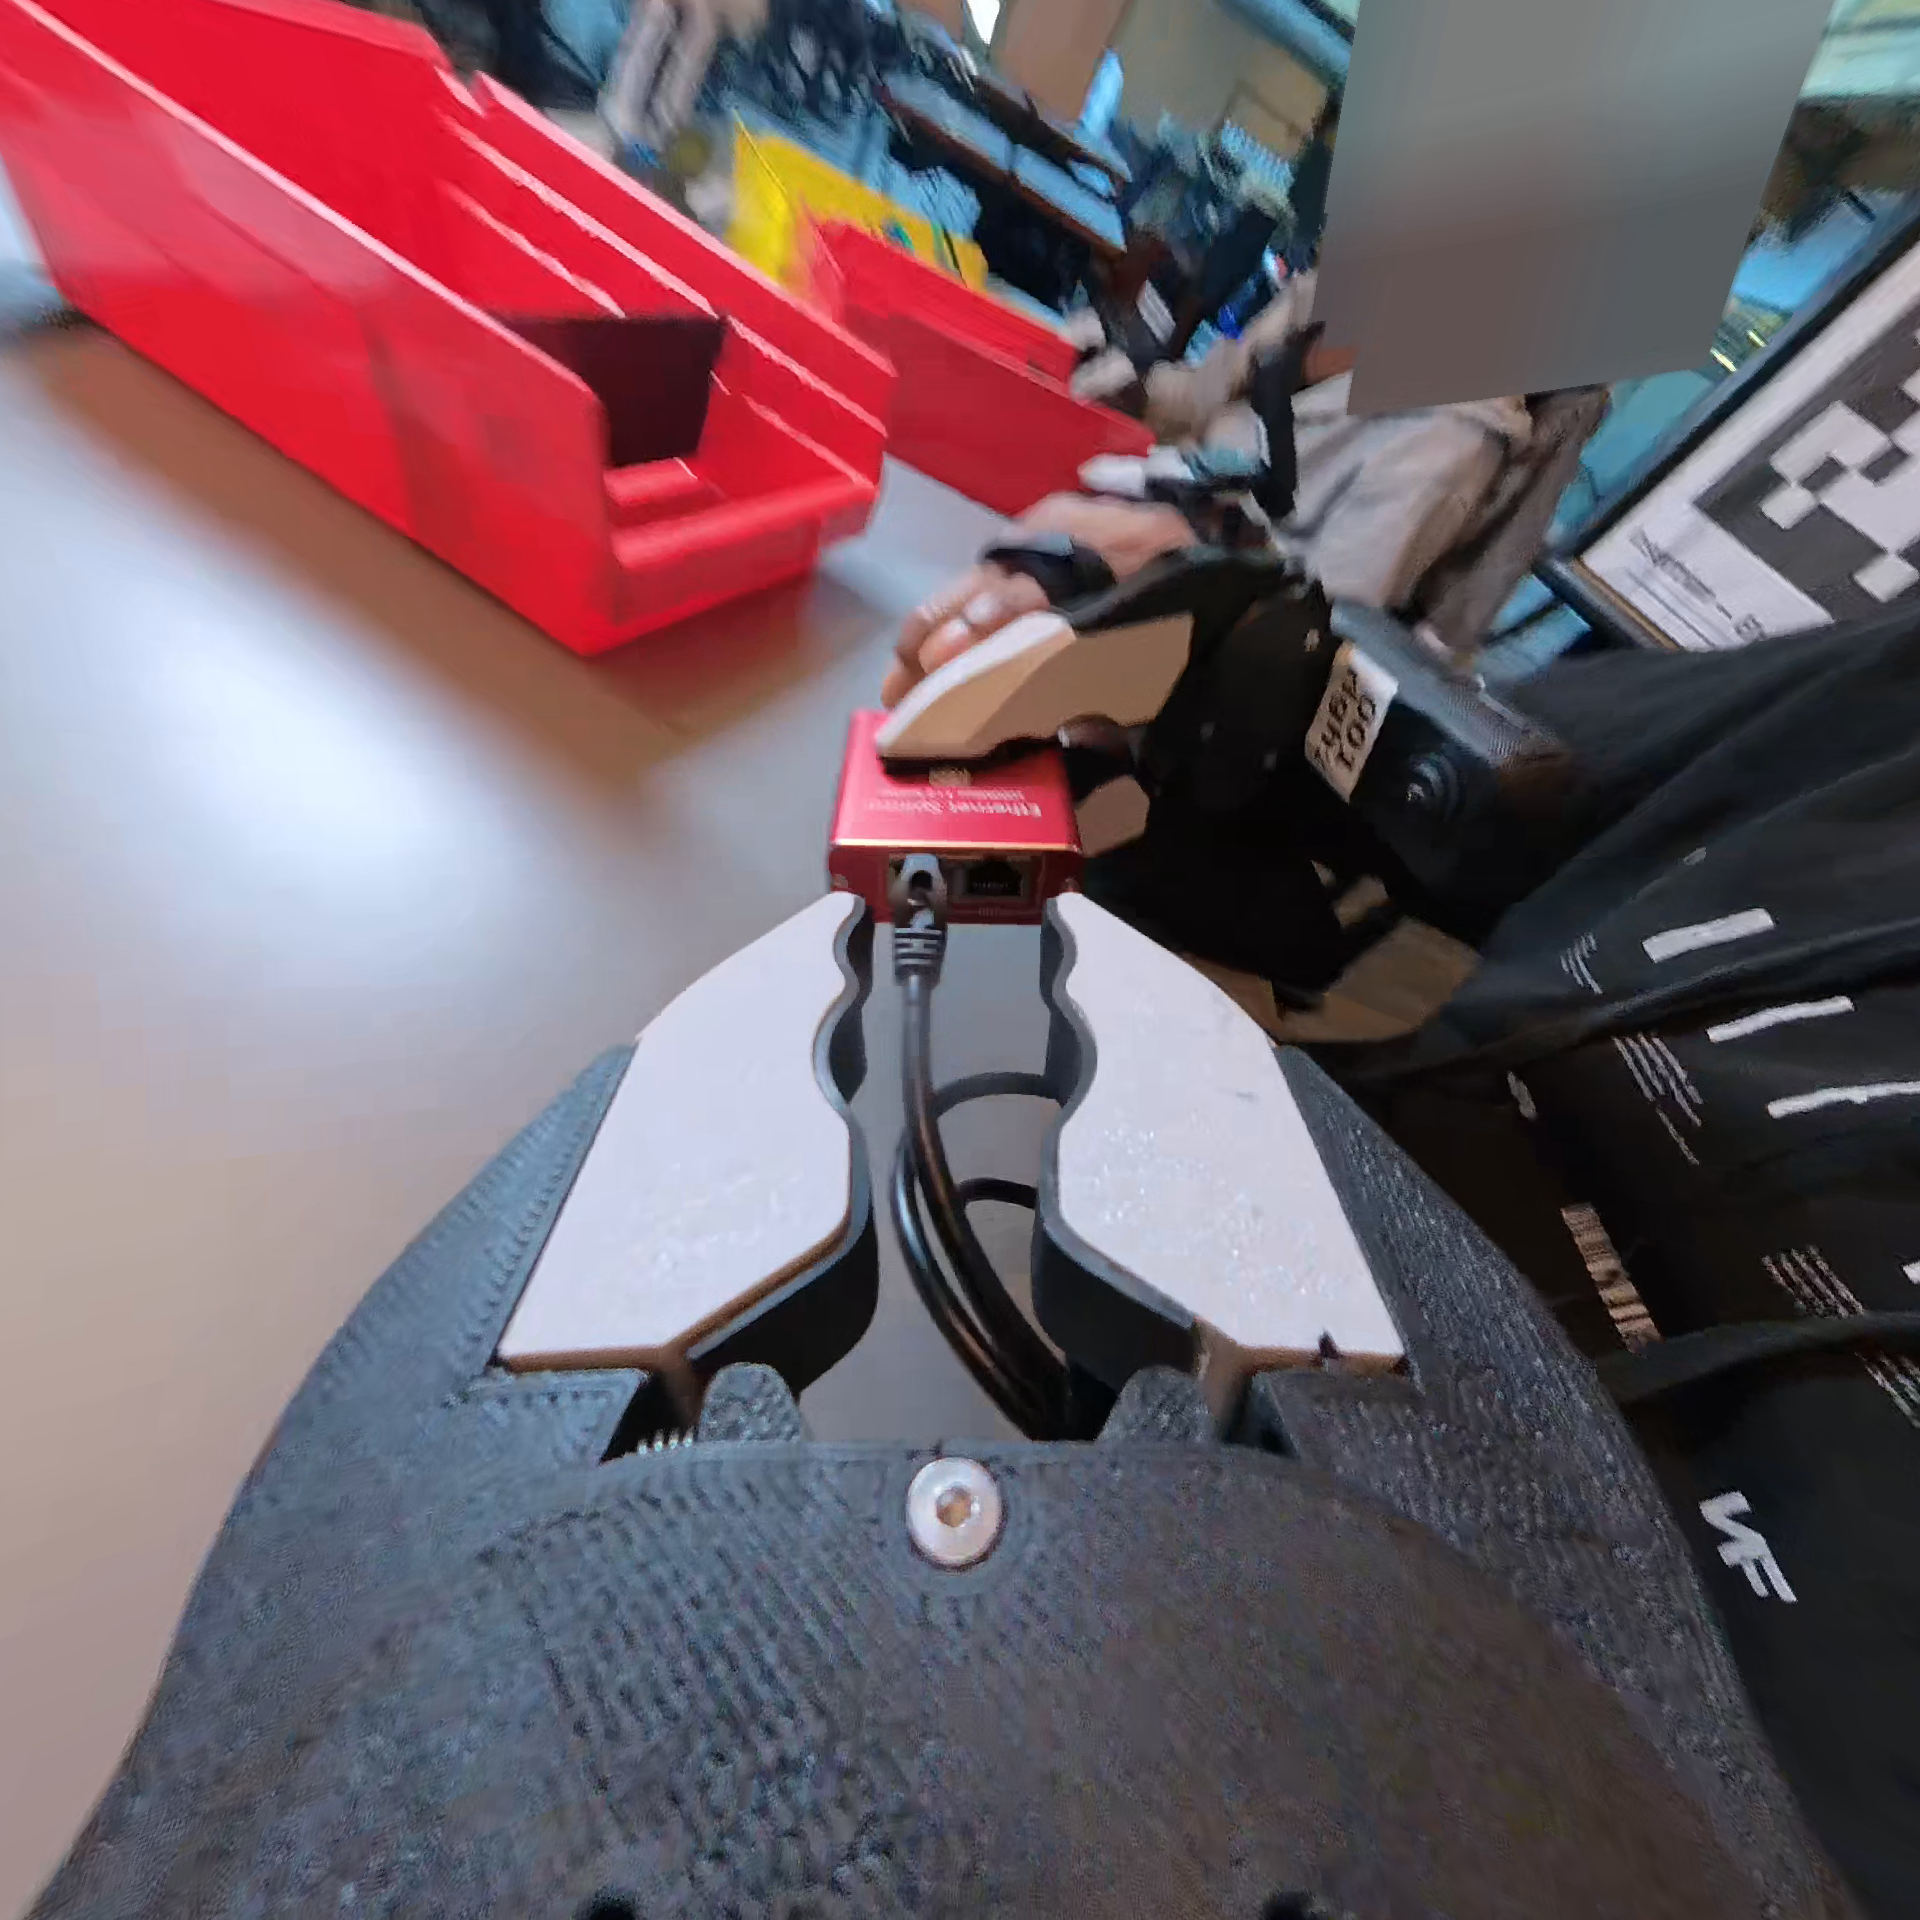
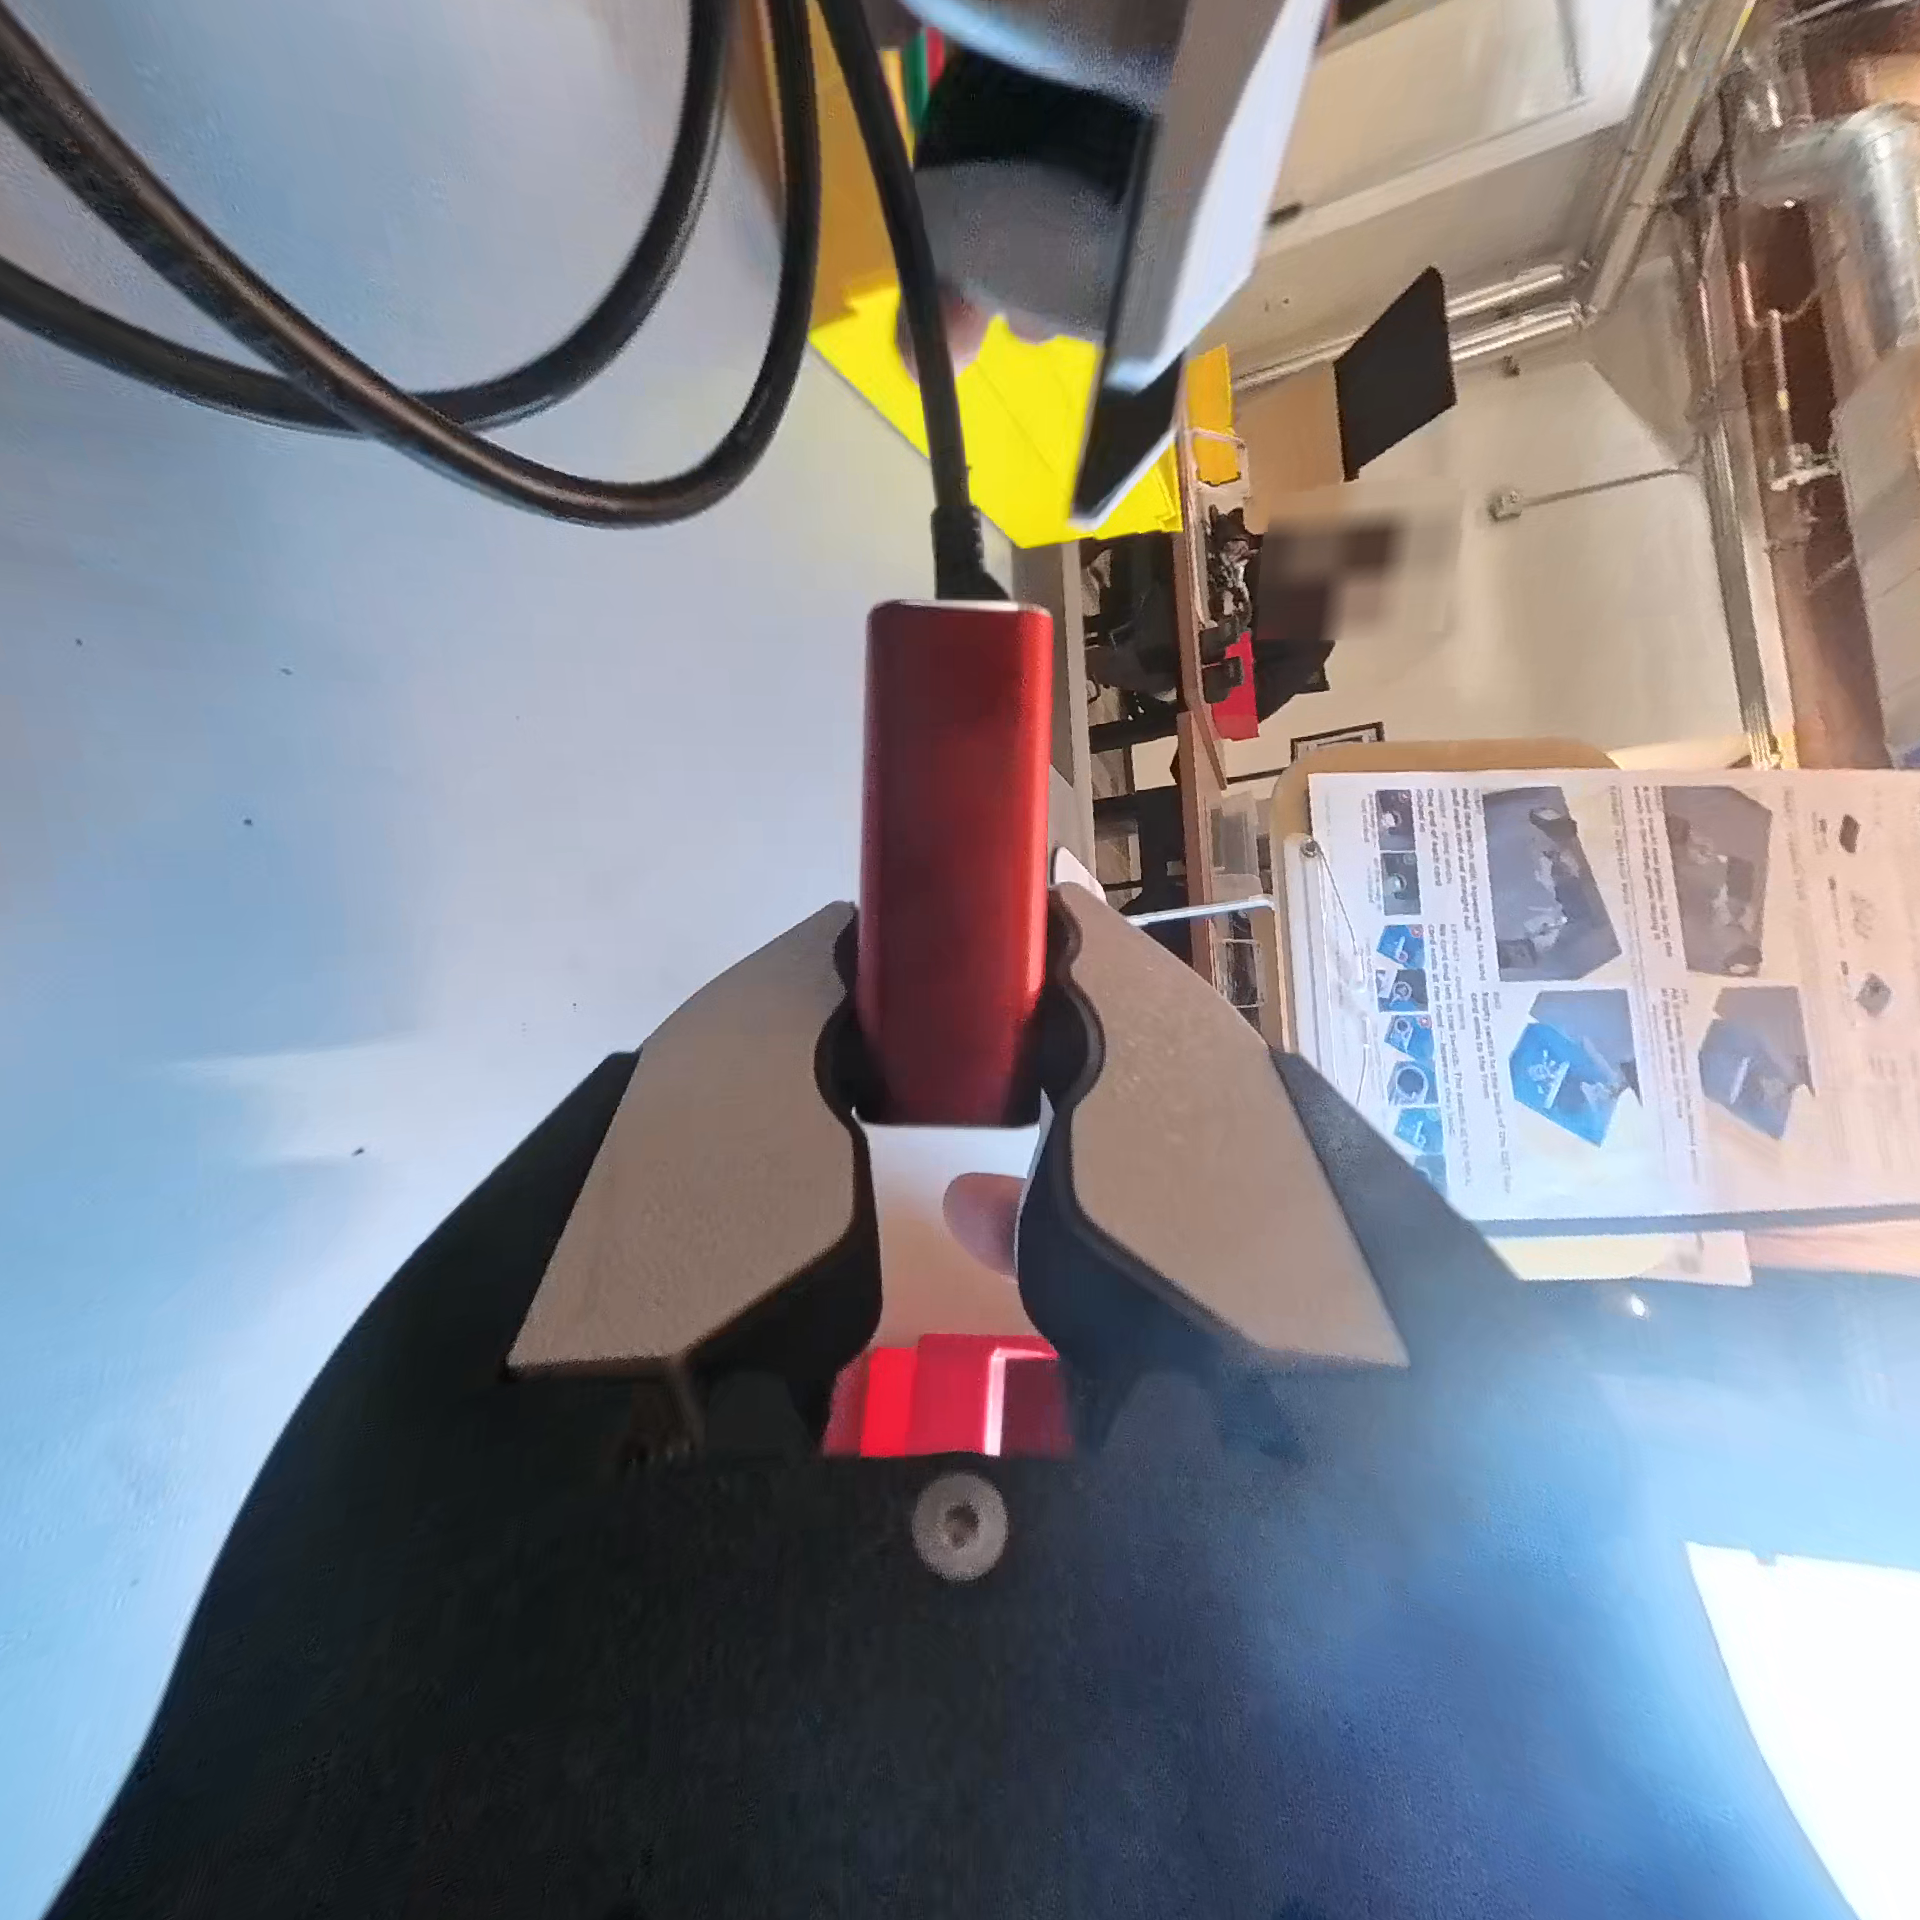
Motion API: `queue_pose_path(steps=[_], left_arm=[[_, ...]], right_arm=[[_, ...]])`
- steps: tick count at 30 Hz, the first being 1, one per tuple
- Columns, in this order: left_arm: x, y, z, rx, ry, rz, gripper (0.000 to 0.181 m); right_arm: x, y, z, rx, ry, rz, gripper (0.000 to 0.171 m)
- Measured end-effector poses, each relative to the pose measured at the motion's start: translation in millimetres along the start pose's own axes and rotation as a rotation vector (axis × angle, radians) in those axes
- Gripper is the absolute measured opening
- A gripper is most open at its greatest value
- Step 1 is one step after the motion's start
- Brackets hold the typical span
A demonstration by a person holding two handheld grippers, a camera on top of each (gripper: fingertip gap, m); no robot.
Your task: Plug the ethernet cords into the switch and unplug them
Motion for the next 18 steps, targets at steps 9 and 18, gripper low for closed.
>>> queue_pose_path(steps=[9,18], left_arm=[[-82.3,-33.7,-188.1,0.013,-0.871,0.146,0.032],[-128.4,41.8,-236.2,-0.733,-0.881,0.248,0.035]], right_arm=[[17.9,6.8,-16.6,0.012,0.079,0.068,0.028],[21.9,8.1,-25.2,0.019,0.111,0.11,0.028]])
Point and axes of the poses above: each gripper's, where its closed fingertips meet, z out along the fingers, y out of its underside, x = y × z across the jaws, the point moved 1 cm from there along -z, back along the fingers
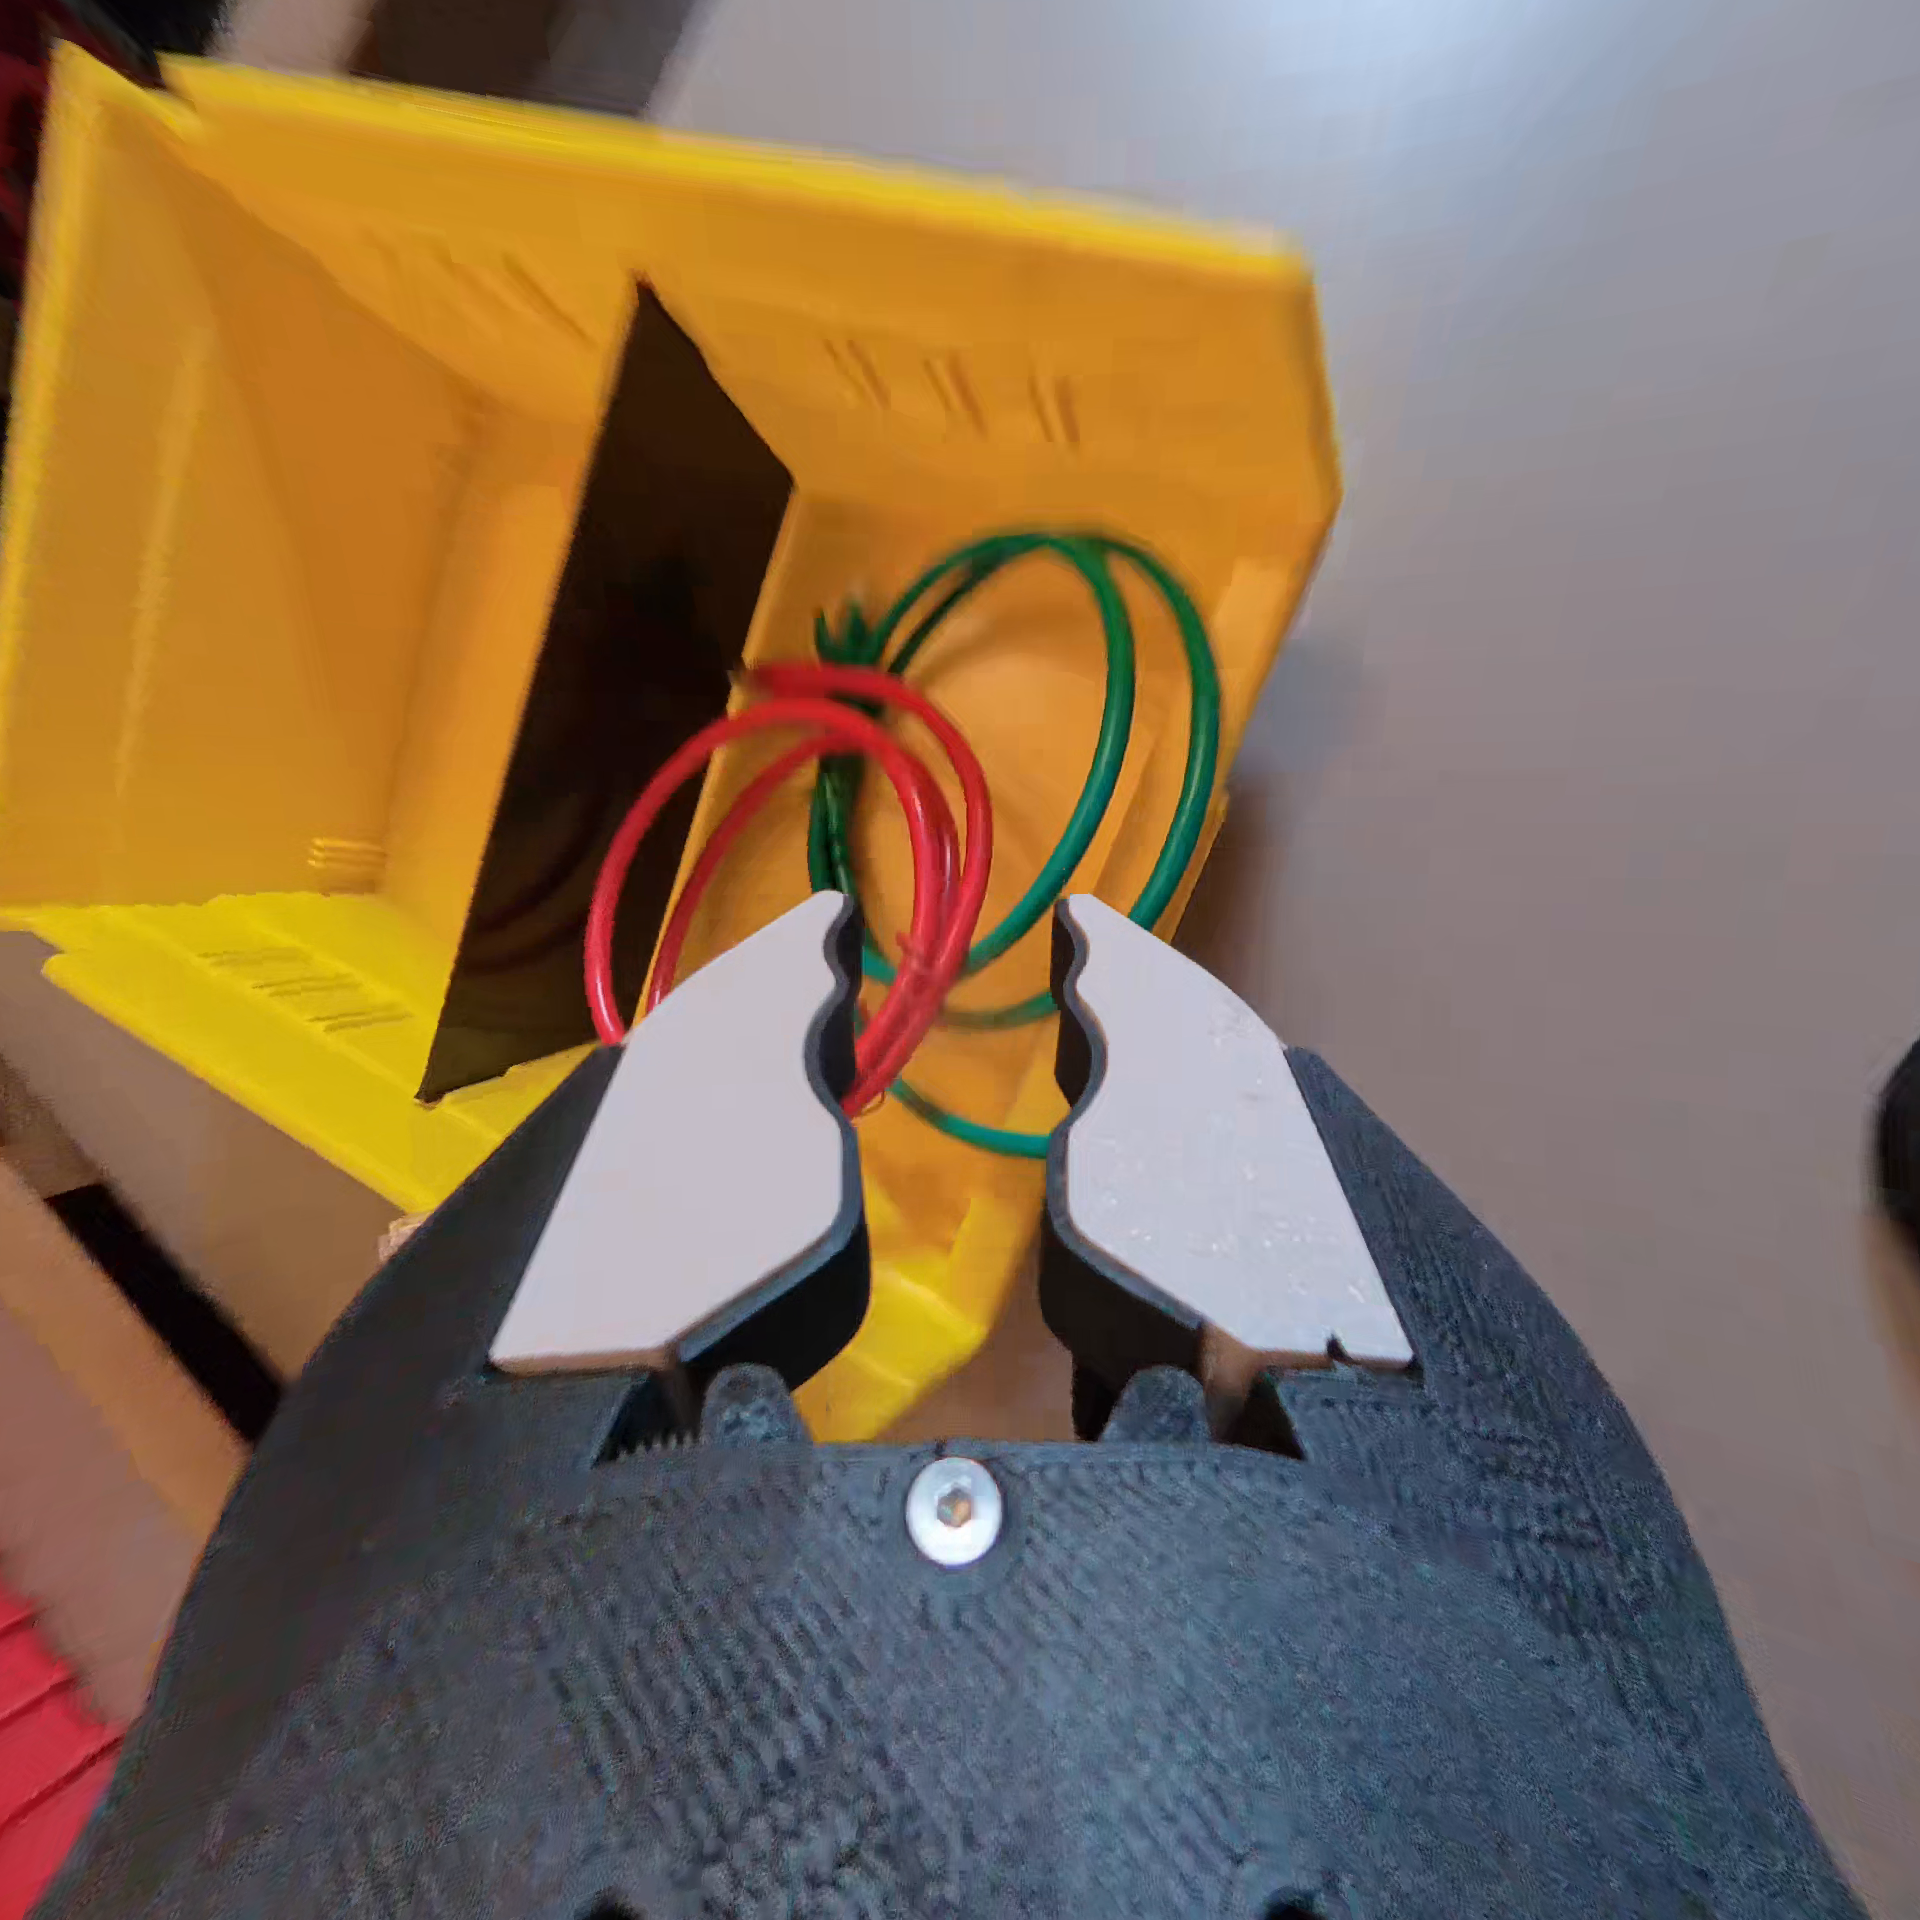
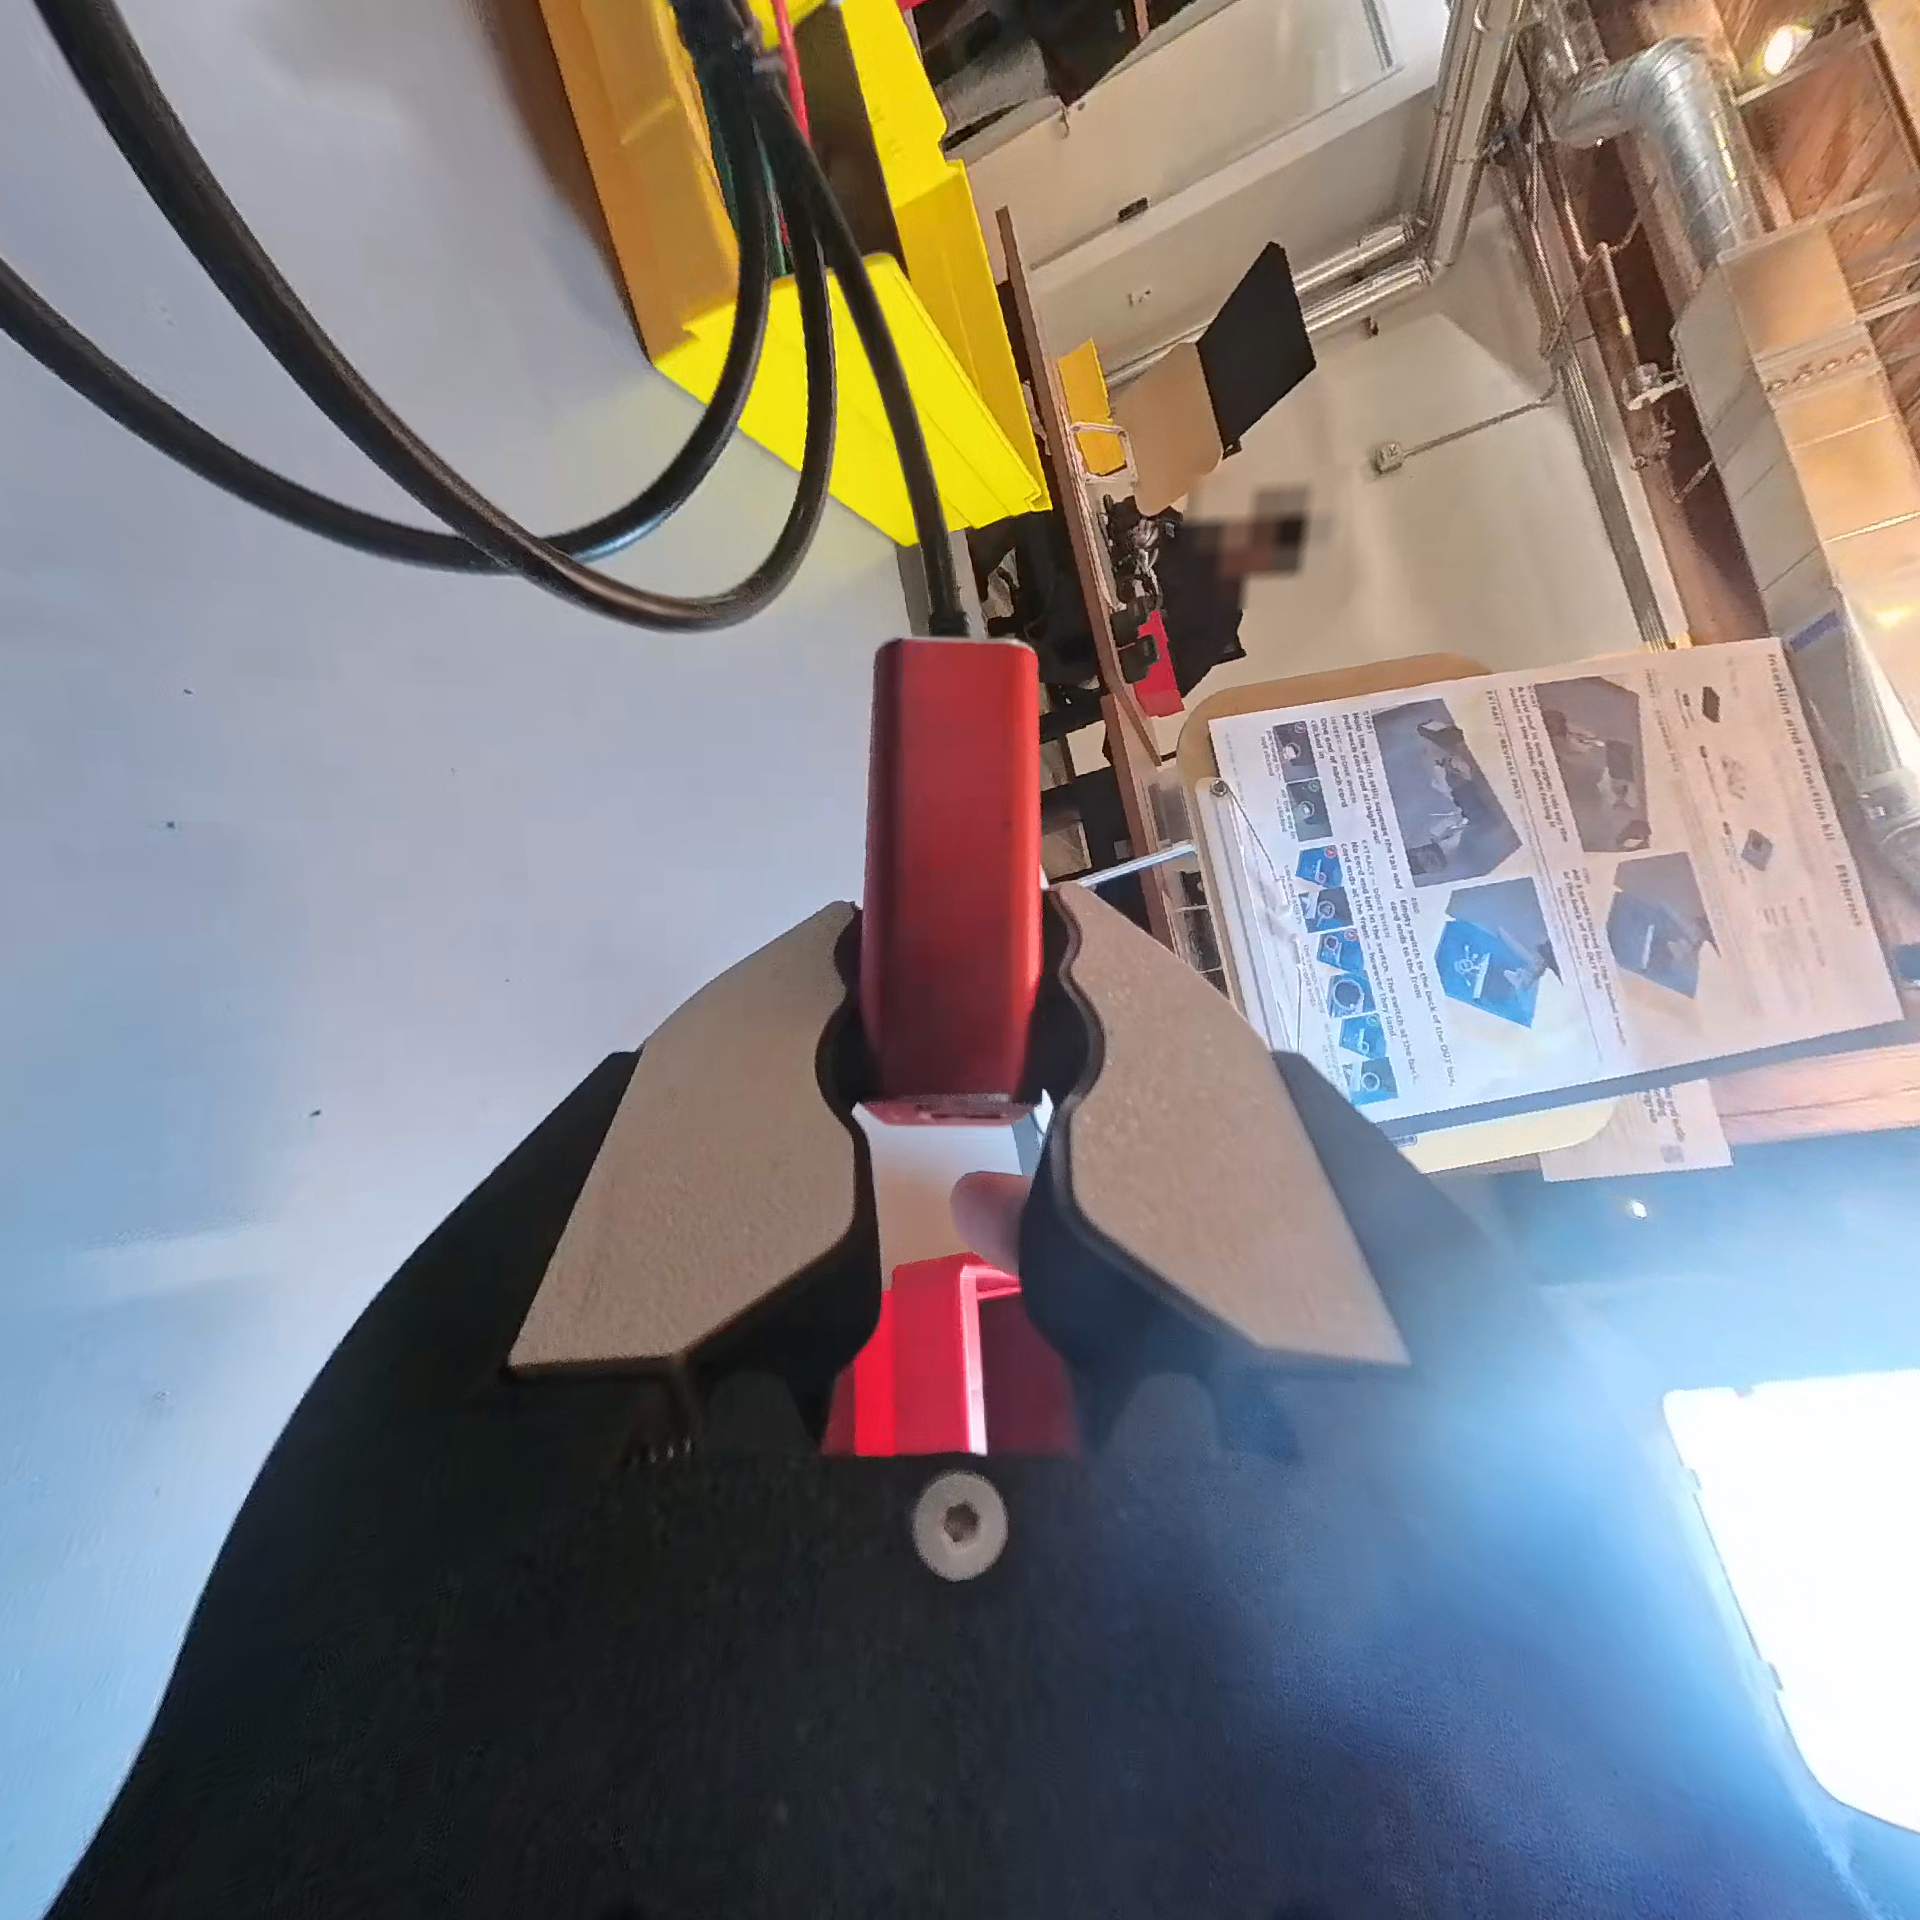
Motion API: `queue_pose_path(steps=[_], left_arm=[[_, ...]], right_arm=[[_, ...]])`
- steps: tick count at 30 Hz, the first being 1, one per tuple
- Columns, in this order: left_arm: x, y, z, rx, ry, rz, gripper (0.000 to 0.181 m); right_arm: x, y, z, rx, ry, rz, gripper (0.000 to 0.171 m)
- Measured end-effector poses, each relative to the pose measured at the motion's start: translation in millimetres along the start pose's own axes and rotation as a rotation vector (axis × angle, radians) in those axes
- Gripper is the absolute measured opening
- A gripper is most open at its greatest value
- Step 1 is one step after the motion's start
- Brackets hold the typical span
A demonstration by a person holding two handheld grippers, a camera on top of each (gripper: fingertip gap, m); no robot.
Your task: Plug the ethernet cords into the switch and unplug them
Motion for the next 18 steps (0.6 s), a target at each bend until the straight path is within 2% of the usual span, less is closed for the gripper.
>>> queue_pose_path(steps=[4,6,8,11,14,18], left_arm=[[-12.4,33.1,19.9,-0.302,-0.047,0.199,0.039],[-20.6,41.0,24.9,-0.386,-0.074,0.274,0.032],[-20.8,41.1,24.8,-0.405,-0.054,0.315,0.017],[-35.4,20.7,5.7,-0.334,-0.153,0.297,0.015],[-44.7,-11.4,-29.7,-0.195,-0.244,0.234,0.014],[-27.8,-60.5,-81.3,0.053,-0.23,0.153,0.014]], right_arm=[[-1.8,3.0,-1.1,-0.008,-0.003,0.009,0.029],[-1.9,5.0,-1.7,-0.013,0.0,0.013,0.029],[-0.2,6.7,-2.7,-0.014,0.007,0.016,0.029],[3.1,7.5,-4.6,-0.008,0.02,0.028,0.029],[7.6,6.7,-6.4,0.006,0.032,0.043,0.028],[13.9,4.4,-10.1,0.018,0.055,0.05,0.028]])
Point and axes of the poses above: each gripper's, where its closed fingertips meet, z out along the fingers, y out of its underside, x = y × z across the jaws, the point moved 1 cm from there along -z, back along the fingers
